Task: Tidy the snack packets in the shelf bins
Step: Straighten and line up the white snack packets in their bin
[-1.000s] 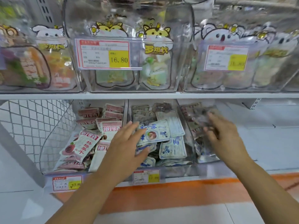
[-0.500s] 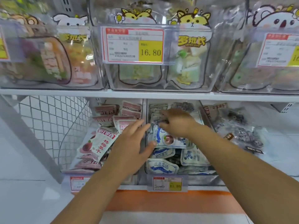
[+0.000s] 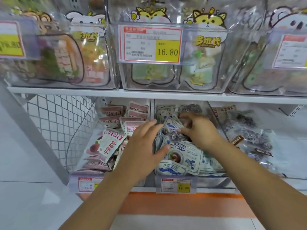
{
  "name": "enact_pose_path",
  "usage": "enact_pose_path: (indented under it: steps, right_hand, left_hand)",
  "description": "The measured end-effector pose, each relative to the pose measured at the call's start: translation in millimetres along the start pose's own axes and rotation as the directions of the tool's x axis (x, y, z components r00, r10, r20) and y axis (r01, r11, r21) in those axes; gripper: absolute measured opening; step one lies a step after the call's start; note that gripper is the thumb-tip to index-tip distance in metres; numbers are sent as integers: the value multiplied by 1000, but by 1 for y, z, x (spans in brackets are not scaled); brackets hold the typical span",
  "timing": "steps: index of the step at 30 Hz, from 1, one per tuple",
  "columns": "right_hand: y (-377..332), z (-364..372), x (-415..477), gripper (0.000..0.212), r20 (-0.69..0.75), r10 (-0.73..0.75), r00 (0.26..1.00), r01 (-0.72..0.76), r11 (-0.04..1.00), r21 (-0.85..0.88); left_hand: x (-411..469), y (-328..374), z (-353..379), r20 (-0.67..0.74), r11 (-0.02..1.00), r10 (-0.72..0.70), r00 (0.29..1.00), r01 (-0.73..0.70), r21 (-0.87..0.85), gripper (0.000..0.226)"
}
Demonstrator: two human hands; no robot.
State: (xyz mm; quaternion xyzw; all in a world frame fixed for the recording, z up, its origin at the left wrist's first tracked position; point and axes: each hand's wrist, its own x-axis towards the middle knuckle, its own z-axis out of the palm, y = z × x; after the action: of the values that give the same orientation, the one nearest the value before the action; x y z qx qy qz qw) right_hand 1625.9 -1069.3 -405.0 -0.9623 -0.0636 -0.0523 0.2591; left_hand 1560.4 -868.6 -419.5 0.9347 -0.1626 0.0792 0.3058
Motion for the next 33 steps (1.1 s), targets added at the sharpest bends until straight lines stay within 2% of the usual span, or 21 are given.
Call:
enact_pose_path:
  steps: [4,6,8,10,13,16,18,20,21,23,25,26,28,30,33]
  right_hand:
    - [5,-1,-3,42,-46,9,999,-8,1000,17]
    - [6,-5,-9,36,-18,17,1000,-15,991,135]
    - [4,-13,-19,29,-4,33,999,-30,942,335]
    - [-1,-24,-28,22,-73,35,997,3,886,464]
    - [-12,-34,-41,22,-194,52,980,70,816,574]
    - [-23,-35,-54,23,-286,53,957,142,774,617]
    - [-29,-31,-59,22,-295,28,955,167,771,615]
    - [-32,-31,-58,19,-253,14,967,158,747,645]
    - [-31,-32,-55,18,-220,22,975,132,744,656]
    - [-20,-35,-42,27,-152,49,987,45,830,556]
    - [-1,-33,-23,39,-37,78,996,-67,968,243]
    - [7,-29,-13,43,20,100,995,-101,992,80]
    - [17,-18,6,50,70,114,991,-100,979,-178]
    - [20,-8,22,61,69,123,990,-88,920,-382]
    - [24,5,36,79,78,185,980,-112,828,-550]
  left_hand:
    - [-3,6,-3,-32,999,24,999,-23,36,63]
    - [-3,9,-5,-45,999,42,998,-40,37,64]
    - [-3,12,-5,-48,996,69,996,-66,56,66]
    - [-2,16,-5,-46,995,84,995,-81,60,70]
    - [0,25,-3,-41,998,57,998,-58,-15,79]
    - [4,36,-2,-27,991,-7,1000,3,-137,84]
    - [6,42,-1,-27,969,-60,998,52,-240,70]
    - [9,45,-2,-94,936,-108,990,70,-344,34]
    - [10,45,-4,-141,929,-125,982,66,-365,25]
    - [11,45,-10,-217,920,-167,962,73,-385,22]
    - [13,40,-19,-249,893,-246,937,120,-433,18]
    - [15,37,-23,-245,875,-292,924,155,-458,19]
    - [16,28,-29,-222,852,-347,911,207,-481,21]
    - [16,24,-30,-202,847,-351,914,219,-484,22]
    - [13,22,-28,-168,836,-370,914,249,-489,26]
